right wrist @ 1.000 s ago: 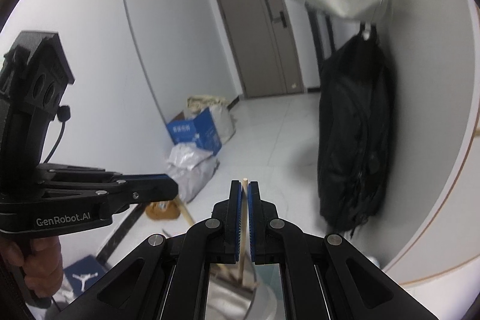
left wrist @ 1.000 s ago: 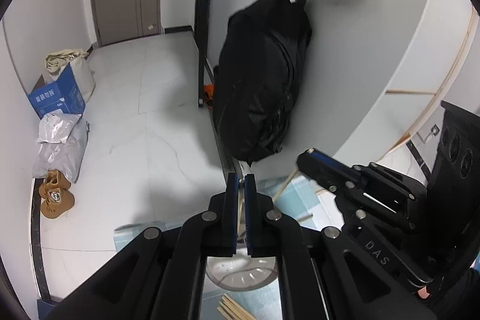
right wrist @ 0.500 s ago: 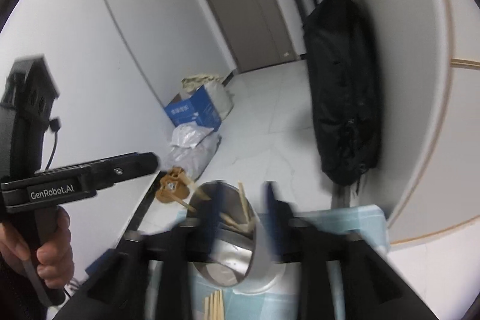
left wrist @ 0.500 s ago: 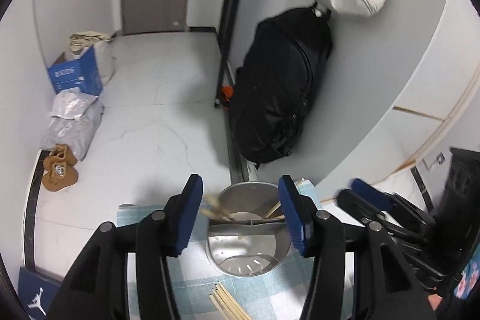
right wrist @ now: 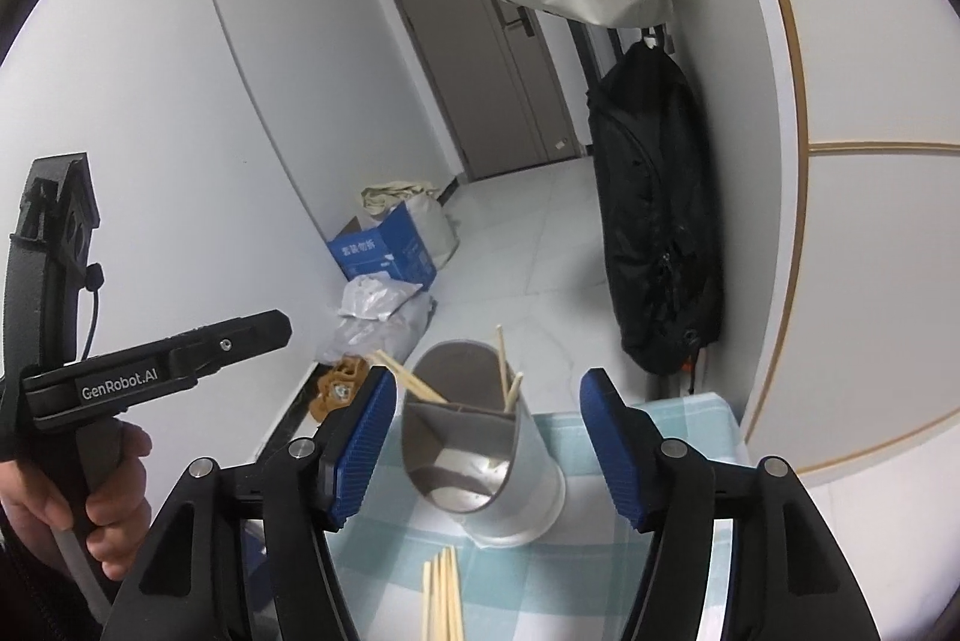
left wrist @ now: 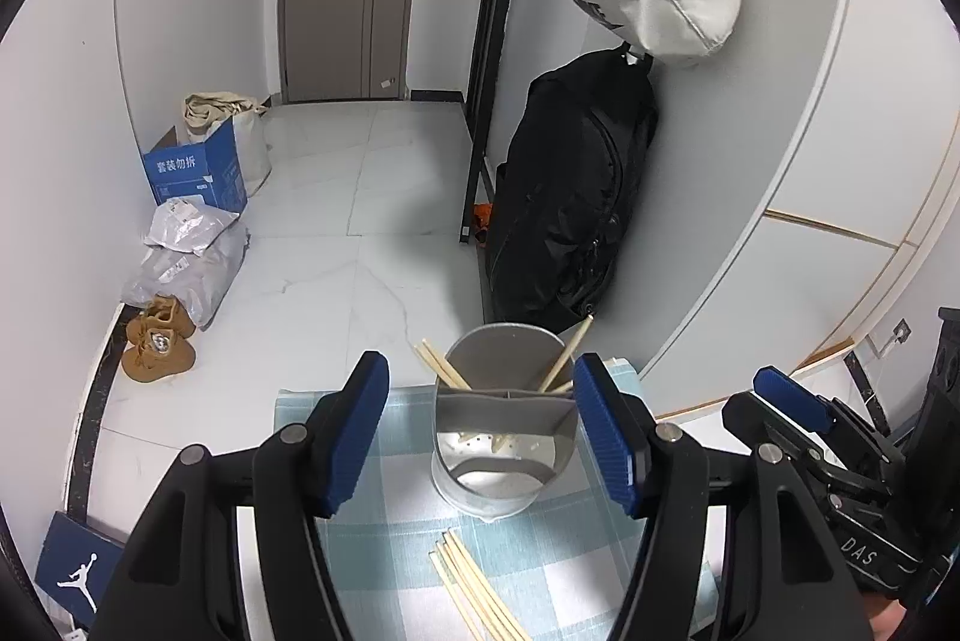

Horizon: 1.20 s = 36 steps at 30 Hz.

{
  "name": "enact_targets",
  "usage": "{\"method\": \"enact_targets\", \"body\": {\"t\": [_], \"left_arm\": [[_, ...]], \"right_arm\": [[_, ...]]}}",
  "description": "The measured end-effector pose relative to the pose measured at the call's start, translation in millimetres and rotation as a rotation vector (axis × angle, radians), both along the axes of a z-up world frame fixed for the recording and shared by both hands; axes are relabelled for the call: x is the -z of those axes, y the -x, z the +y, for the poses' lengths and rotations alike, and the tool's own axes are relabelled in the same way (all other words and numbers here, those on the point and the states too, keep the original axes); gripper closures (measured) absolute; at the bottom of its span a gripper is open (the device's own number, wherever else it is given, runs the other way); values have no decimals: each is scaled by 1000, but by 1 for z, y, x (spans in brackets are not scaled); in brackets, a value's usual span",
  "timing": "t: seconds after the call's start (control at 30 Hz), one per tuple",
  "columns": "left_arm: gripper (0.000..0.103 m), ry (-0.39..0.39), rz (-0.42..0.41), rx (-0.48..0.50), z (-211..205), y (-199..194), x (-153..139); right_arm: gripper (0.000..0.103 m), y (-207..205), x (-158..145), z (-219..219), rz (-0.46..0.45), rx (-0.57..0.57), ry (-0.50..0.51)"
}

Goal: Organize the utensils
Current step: 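Open both grippers and lift them out of the white holder, then move both grippers back down toward the chopstick bundle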

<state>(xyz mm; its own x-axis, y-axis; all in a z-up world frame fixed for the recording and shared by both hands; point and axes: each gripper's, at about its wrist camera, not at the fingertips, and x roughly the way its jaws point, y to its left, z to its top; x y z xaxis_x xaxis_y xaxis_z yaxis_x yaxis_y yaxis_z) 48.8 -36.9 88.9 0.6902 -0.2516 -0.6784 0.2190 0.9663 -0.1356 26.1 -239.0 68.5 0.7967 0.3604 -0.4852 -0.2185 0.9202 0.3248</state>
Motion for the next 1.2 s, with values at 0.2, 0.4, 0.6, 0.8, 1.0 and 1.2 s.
{"method": "enact_targets", "body": {"t": [0.2, 0.4, 0.6, 0.8, 1.0, 1.2], "left_arm": [[43, -20, -15, -10, 3, 17, 1], [34, -26, -35, -35, 7, 33, 8], [32, -40, -61, -64, 10, 48, 20], [23, -16, -72, -112, 19, 57, 40], [22, -12, -39, -137, 25, 56, 67], [22, -21, -9, -150, 27, 57, 95]], "right_arm": [[32, 19, -3, 1, -24, 7, -7], [26, 33, -1, 5, -44, 0, -5], [22, 48, 13, 13, -63, -18, 11], [19, 55, 33, 19, -56, -34, 28], [16, 55, 54, 23, -32, -36, 51], [15, 52, 77, 26, 13, -54, 71]]}}
